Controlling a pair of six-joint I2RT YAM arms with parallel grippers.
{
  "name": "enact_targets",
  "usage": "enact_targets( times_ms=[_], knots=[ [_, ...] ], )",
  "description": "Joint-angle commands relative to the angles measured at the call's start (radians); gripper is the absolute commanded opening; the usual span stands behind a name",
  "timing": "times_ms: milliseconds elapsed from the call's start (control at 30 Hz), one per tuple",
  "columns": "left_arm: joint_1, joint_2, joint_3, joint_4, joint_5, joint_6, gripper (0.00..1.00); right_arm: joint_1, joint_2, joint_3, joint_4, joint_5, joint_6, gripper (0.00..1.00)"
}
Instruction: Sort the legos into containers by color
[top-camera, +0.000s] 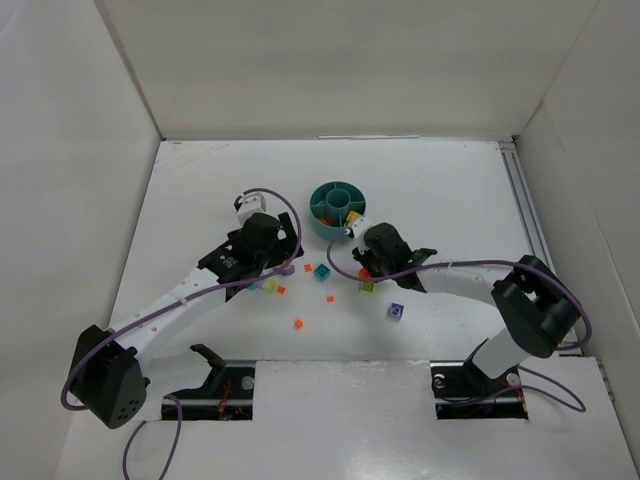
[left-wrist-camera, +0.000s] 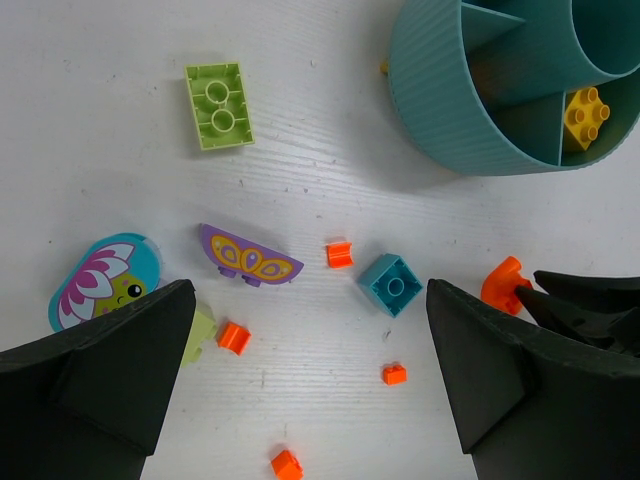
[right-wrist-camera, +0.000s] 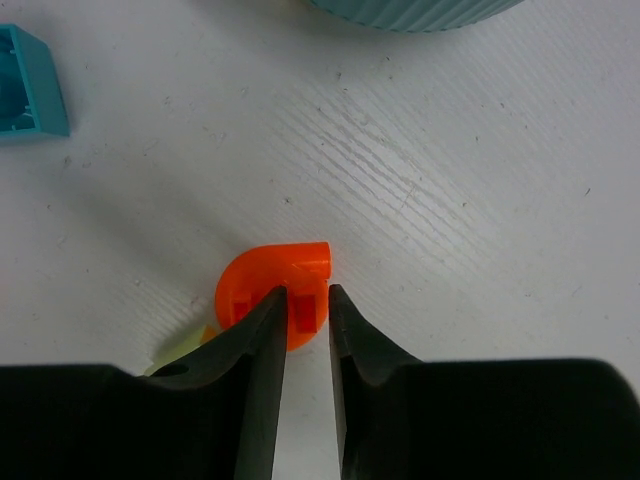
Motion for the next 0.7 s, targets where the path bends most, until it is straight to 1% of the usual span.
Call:
enact_targets(
  times_ms=[0,67,200,400,500,567,600,667],
  knots=[
    [0.002,-0.028,-0.006,0.034,-0.002,0.001,1.00,0.004,-0.007,0.015,0.038,0.000,0.013,0.29],
    [0.002,-0.028,-0.006,0.034,-0.002,0.001,1.00,0.004,-0.007,0.006,0.038,0.000,0.013,0.31],
    [0.002,-0.028,-0.006,0.034,-0.002,-0.008,1.00,0.004,-0.007,0.006,0.038,0.000,0.013,0.31],
    [0.002,-0.028,-0.006,0.034,0.007,-0.008,1.00,0.004,-0.016,-0.003,0.038,0.011,0.013,0.24],
    [0.002,-0.028,-0.006,0.034,0.007,-0.008,1.00,0.004,-0.026,-0.013,0.038,0.011,0.013,0.19],
    [0.002,-0.028,-0.006,0.034,0.007,-0.008,1.00,0.004,-0.036,-0.023,0.047,0.001,0.013,0.07],
    [0.002,-0.028,-0.006,0.034,0.007,-0.008,1.00,0.004,-0.036,-0.023,0.047,0.001,-0.003,0.03],
    [0.002,-0.028,-0.006,0.034,0.007,-0.008,1.00,0.004,-0.062,-0.023,0.047,-0.011,-0.045,0.00]
  ],
)
